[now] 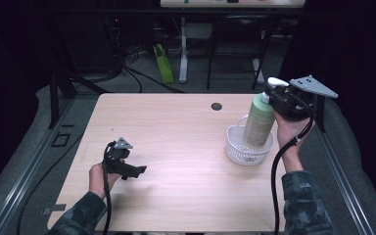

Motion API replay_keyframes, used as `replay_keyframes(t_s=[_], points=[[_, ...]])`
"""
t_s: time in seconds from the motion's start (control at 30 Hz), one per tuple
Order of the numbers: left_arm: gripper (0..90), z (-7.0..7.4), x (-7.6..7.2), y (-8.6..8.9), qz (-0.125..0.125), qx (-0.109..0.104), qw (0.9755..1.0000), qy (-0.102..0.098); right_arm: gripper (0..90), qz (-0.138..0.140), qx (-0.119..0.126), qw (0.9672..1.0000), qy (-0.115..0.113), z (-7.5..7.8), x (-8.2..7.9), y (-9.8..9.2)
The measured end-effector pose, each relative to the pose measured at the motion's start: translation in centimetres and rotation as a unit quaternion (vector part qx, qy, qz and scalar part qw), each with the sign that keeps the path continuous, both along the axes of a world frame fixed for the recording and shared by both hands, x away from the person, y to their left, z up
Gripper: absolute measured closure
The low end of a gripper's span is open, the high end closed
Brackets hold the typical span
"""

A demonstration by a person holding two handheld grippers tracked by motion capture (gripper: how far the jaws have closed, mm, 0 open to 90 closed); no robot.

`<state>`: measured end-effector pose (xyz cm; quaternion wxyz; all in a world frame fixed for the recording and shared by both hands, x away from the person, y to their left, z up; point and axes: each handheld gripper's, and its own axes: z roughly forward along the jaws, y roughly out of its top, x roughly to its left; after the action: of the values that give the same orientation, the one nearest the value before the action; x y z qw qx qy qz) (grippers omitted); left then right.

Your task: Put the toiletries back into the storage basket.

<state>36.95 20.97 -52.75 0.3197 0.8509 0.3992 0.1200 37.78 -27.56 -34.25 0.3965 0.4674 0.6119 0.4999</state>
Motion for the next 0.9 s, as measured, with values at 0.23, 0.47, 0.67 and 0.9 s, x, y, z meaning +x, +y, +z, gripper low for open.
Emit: replay_keyframes(t_s=[0.23,0.47,0.67,0.9], points=[[7.4,0.0,0.0,0.1,0.004,-0.003,1.0000,-0.003,68.5,0.000,0.004,1.0000,0.002,-0.6,0.0,0.0],[7.4,0.0,0.0,0.1,0.003,-0.003,1.0000,-0.004,68.5,0.002,0.004,1.0000,0.008,-1.4,0.0,0.0],[7.5,0.2,-0.1,0.1,0.002,-0.002,1.0000,-0.003,68.5,0.003,0.003,0.9999,0.017,-2.3,-0.1,-0.2],[7.5,0.1,0.1,0.1,0.004,-0.004,1.0000,-0.002,68.5,0.004,0.005,0.9998,0.020,-3.0,-0.2,-0.6]])
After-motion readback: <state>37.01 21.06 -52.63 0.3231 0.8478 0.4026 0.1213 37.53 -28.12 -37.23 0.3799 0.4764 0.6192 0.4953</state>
